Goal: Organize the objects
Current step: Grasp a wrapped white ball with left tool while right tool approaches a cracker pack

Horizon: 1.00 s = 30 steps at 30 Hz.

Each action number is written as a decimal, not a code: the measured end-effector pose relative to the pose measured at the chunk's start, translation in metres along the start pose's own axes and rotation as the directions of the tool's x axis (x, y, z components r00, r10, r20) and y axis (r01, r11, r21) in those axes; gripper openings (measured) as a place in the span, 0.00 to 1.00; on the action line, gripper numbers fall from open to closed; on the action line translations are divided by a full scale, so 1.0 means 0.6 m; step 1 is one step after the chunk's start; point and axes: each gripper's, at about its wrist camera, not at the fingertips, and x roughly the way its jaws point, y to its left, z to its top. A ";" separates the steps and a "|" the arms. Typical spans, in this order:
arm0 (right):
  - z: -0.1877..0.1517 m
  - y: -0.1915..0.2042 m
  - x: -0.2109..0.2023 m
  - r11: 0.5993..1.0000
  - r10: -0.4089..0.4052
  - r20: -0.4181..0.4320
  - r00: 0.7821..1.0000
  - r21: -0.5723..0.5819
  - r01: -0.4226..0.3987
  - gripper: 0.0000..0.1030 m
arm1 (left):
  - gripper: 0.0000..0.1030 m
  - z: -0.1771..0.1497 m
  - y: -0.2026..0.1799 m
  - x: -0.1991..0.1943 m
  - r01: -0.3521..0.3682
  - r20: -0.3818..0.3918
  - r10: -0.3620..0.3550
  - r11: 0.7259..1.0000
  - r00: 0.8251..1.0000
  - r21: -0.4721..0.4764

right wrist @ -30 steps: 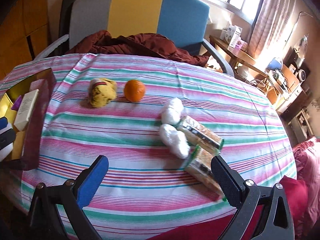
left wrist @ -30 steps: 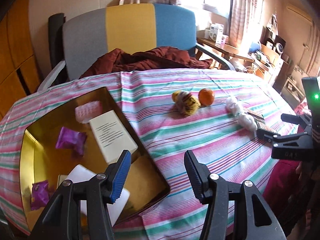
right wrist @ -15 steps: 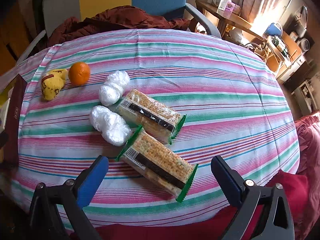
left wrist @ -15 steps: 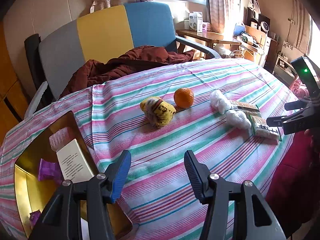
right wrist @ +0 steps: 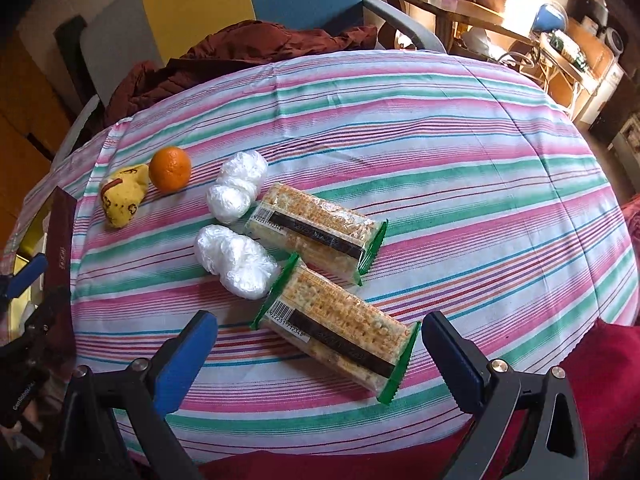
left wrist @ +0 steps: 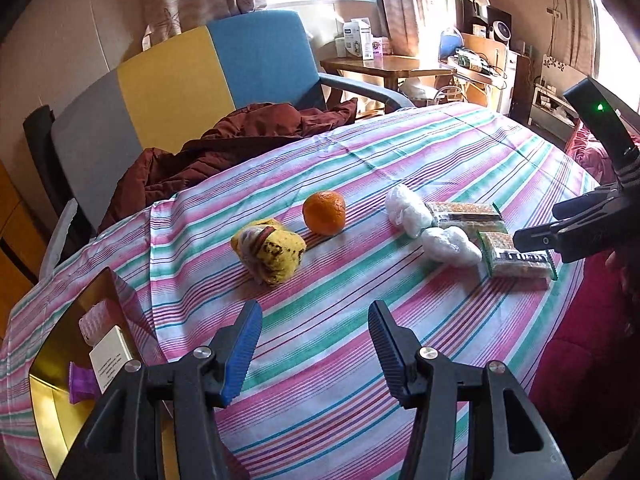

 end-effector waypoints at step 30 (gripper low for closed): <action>-0.013 -0.088 0.003 0.886 0.313 0.120 0.942 0.322 -0.335 1.00 | 0.54 0.055 -0.071 0.126 0.247 -0.100 -0.255 0.965 0.962 -0.084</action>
